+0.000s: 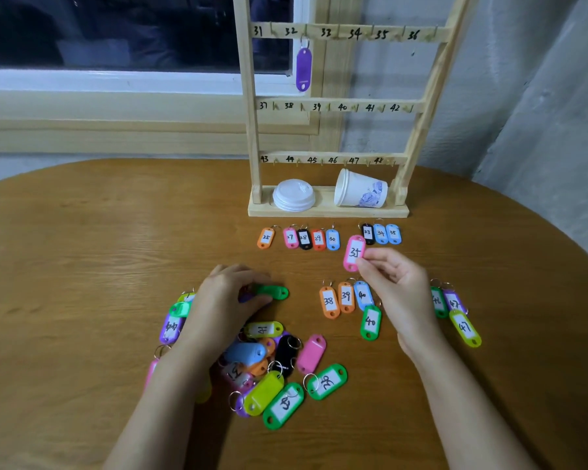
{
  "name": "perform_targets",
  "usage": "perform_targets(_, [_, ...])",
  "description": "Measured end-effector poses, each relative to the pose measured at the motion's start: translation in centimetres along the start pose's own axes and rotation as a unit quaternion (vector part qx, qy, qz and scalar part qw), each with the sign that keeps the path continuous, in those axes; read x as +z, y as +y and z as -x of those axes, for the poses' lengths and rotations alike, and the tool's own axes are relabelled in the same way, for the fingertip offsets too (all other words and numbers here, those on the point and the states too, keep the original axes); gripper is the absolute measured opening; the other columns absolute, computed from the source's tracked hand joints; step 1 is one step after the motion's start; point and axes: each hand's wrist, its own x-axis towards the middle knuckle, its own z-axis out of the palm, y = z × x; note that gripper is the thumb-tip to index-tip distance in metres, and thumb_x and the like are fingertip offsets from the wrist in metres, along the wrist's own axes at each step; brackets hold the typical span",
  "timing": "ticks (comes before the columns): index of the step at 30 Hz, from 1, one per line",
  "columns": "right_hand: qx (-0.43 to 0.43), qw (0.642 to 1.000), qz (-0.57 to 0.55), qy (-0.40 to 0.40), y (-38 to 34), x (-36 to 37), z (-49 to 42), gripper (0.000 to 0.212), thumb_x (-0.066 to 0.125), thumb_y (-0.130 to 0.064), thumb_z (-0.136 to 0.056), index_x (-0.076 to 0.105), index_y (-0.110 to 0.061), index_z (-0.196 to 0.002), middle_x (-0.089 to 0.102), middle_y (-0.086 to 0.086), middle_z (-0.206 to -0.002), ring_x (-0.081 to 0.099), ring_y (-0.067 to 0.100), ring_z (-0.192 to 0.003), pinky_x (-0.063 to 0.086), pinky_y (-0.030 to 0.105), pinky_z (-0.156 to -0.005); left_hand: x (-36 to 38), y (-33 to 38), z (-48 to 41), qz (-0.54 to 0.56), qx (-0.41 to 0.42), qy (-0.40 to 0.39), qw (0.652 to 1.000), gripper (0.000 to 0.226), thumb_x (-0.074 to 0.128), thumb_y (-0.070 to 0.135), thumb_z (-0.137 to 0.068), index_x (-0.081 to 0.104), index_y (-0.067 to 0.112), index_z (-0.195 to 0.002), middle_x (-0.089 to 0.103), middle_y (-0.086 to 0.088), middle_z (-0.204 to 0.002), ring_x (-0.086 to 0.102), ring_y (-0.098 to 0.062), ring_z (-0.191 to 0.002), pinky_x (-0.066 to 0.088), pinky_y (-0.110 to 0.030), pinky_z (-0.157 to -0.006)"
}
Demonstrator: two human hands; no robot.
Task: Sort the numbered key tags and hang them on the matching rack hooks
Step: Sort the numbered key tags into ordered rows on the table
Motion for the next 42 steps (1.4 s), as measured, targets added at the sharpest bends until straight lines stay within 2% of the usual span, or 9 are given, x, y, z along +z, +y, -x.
perform_targets(7, [0.011,1.0,0.016,-0.001,0.1,0.1,0.0,0.014,0.067,-0.017,-0.085,0.069,-0.023,-0.097,0.072,-0.01,-0.091,0.065,-0.001,-0.088,0.051,0.014,-0.075,-0.2,0.0,0.0,0.024,-0.022,0.018,0.999,0.033,0.08,0.011,-0.07,0.072,0.025,-0.1,0.055,0.018,-0.088,0.056,-0.014,-0.088,0.042,-0.025,-0.076])
perform_targets(11, [0.015,1.0,0.024,-0.001,0.2,0.1,0.1,0.014,0.067,-0.017,-0.085,0.069,-0.023,-0.098,0.072,-0.01,-0.092,0.065,-0.002,-0.088,0.051,0.015,-0.074,-0.2,0.0,0.1,0.016,0.003,0.032,0.999,0.025,0.08,0.009,-0.07,0.073,0.027,-0.086,0.058,0.021,-0.084,0.056,-0.005,-0.081,0.046,-0.027,-0.074])
perform_targets(17, [0.019,0.999,0.028,-0.003,0.2,0.1,0.1,0.014,0.067,-0.017,-0.085,0.069,-0.022,-0.098,0.072,-0.009,-0.092,0.066,0.0,-0.089,0.052,0.02,-0.077,-0.4,0.0,0.1,0.06,-0.004,0.09,0.994,0.021,0.08,0.006,-0.071,0.073,0.023,-0.083,0.065,0.014,-0.08,0.057,0.001,-0.071,0.039,-0.005,-0.064])
perform_targets(23, [0.004,1.0,0.021,-0.009,-0.2,0.0,0.1,0.013,0.067,-0.016,-0.085,0.068,-0.027,-0.093,0.072,-0.01,-0.089,0.066,-0.001,-0.087,0.051,0.015,-0.073,-0.7,1.5,-0.1,0.159,-0.019,0.091,0.983,0.021,0.068,0.041,-0.075,0.074,0.021,-0.078,0.069,0.009,-0.081,0.064,-0.008,-0.077,0.048,-0.015,-0.068])
perform_targets(27, [-0.003,1.0,0.023,0.021,-1.3,-1.5,-0.9,0.012,0.067,-0.017,-0.086,0.067,-0.028,-0.09,0.07,-0.008,-0.089,0.065,0.002,-0.086,0.052,0.018,-0.076,-0.6,1.6,-0.4,0.197,-0.047,0.137,0.97,0.003,0.074,0.024,-0.076,0.071,0.023,-0.077,0.07,0.007,-0.079,0.066,-0.009,-0.074,0.052,-0.021,-0.069])
perform_targets(28, [-0.002,0.999,0.031,0.026,-1.6,-2.1,-1.4,0.012,0.066,-0.017,-0.086,0.066,-0.029,-0.09,0.07,-0.009,-0.09,0.065,0.001,-0.086,0.052,0.017,-0.076,-0.5,1.5,-0.5,0.195,-0.054,0.141,0.969,0.011,0.076,0.016,-0.075,0.071,0.025,-0.079,0.07,0.007,-0.08,0.065,-0.009,-0.073,0.054,-0.023,-0.07])
perform_targets(33, [0.034,0.986,0.154,0.053,-1.0,-5.7,-4.9,0.011,0.069,-0.016,-0.084,0.068,-0.02,-0.094,0.07,-0.004,-0.091,0.065,0.008,-0.087,0.052,0.026,-0.079,-0.2,1.5,-0.7,0.215,-0.059,0.139,0.965,0.044,0.075,0.002,-0.075,0.064,0.035,-0.103,0.061,0.003,-0.095,0.063,-0.013,-0.072,0.056,-0.028,-0.073])
perform_targets(38, [0.103,0.943,0.315,0.039,0.6,-6.9,-7.6,0.009,0.069,-0.024,-0.084,0.066,-0.028,-0.091,0.07,-0.007,-0.092,0.062,0.008,-0.082,0.047,0.027,-0.066,0.0,1.7,-0.7,0.213,-0.054,0.141,0.965,0.038,0.073,0.003,-0.077,0.066,0.033,-0.1,0.065,-0.001,-0.089,0.066,-0.022,-0.078,0.056,-0.033,-0.074])
perform_targets(42, [0.124,0.923,0.363,0.017,1.1,-6.5,-8.2,0.007,0.068,-0.027,-0.085,0.066,-0.03,-0.09,0.07,-0.01,-0.094,0.062,0.009,-0.083,0.041,0.023,-0.058,0.0,1.7,-0.6,0.193,-0.052,0.143,0.969,0.034,0.074,0.005,-0.077,0.068,0.033,-0.094,0.066,0.002,-0.085,0.063,-0.014,-0.075,0.054,-0.027,-0.072])
